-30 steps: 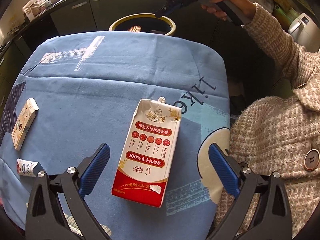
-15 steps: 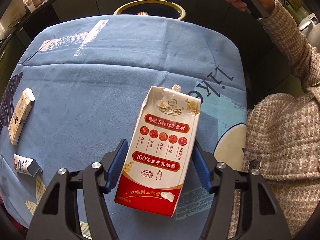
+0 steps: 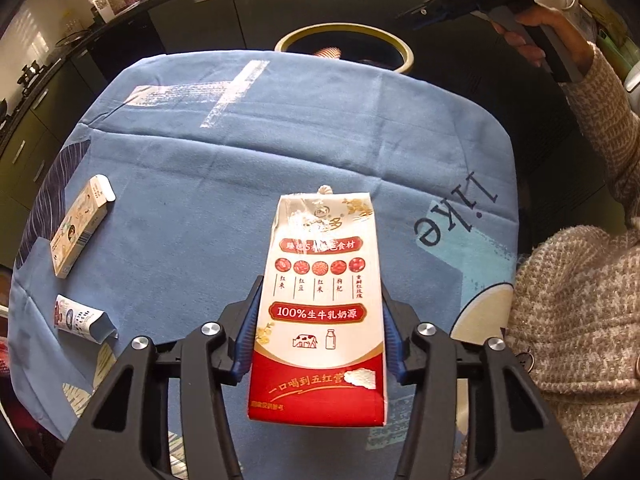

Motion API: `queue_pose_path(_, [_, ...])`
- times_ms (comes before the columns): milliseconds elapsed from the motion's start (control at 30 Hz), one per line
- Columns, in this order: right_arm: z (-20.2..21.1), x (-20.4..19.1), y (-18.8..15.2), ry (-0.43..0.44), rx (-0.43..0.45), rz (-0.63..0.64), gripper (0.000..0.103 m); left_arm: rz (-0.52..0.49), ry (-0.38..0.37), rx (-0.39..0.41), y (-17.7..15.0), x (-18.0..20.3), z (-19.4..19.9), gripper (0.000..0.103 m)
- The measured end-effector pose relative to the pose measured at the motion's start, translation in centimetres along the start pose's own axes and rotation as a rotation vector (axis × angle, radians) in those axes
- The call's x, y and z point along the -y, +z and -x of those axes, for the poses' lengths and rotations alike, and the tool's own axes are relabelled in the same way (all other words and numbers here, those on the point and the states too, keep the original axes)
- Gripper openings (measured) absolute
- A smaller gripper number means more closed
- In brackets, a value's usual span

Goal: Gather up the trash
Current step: 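Grasp the red-and-white milk carton with the left tool, then carry the milk carton over the bin and open the left tool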

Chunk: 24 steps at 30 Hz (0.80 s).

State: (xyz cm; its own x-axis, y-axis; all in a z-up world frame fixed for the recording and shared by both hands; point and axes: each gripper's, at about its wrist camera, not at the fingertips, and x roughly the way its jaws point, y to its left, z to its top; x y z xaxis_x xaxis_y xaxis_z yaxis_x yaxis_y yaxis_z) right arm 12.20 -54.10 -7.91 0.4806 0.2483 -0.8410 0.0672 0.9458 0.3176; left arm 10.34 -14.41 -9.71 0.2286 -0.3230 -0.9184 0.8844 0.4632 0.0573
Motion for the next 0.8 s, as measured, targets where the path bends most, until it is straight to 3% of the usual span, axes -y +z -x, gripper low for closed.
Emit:
queue_pose_path(433, [3.0, 4.4, -2.7, 0.02, 0.062, -0.088, 0.062, 0.019, 0.048, 0.104, 5.1, -0.2, 2.5, 0.049])
queue_pose_path(600, [5.0, 7.0, -4.2, 0.015, 0.105, -0.136, 0.062, -0.03, 0.033, 0.119, 9.9, 1.1, 2.4, 0.049])
queue_pose_path(800, [6.9, 11.1, -6.9, 0.006, 0.14, -0.219, 0.062, -0.118, -0.033, 0.118, 18.4, 4.4, -0.1, 0.049])
